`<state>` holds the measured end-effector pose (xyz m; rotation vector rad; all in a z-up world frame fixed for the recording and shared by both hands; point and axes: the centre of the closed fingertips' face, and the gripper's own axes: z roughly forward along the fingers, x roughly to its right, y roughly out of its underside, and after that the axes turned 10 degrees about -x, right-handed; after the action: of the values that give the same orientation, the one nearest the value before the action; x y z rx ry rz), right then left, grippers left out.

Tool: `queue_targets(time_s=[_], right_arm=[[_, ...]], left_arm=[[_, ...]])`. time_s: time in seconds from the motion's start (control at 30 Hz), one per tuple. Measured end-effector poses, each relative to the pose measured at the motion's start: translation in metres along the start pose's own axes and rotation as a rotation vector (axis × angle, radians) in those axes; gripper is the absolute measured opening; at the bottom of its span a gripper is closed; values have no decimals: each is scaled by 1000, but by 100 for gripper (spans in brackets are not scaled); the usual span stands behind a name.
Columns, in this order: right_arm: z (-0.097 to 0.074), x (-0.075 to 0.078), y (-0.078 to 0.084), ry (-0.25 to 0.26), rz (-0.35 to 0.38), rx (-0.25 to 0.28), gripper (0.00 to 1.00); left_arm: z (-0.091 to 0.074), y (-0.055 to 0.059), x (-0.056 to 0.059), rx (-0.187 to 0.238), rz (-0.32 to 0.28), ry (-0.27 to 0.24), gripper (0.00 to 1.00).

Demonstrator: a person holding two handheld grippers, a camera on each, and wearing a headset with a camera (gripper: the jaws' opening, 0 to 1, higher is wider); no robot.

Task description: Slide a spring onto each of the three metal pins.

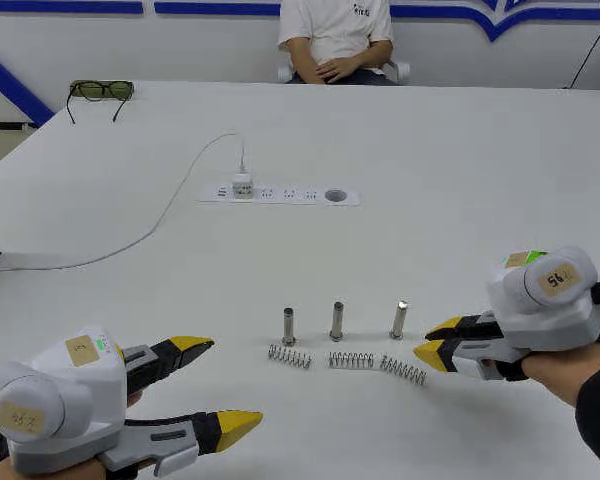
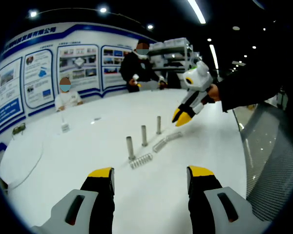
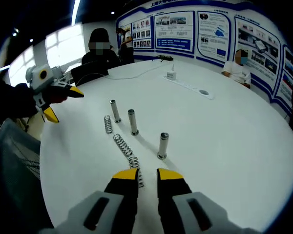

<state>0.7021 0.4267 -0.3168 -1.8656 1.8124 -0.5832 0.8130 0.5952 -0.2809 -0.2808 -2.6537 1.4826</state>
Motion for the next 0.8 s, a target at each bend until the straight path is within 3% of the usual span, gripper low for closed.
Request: queue_targets(time_s=[0.37, 0.8], right_arm=[[15, -16, 14, -42, -96, -91, 15], [24, -14, 24, -51, -134, -141, 12]], left_arm=[[0, -2, 5, -3, 9, 14, 61], [6, -3, 11, -5, 14, 26, 59]])
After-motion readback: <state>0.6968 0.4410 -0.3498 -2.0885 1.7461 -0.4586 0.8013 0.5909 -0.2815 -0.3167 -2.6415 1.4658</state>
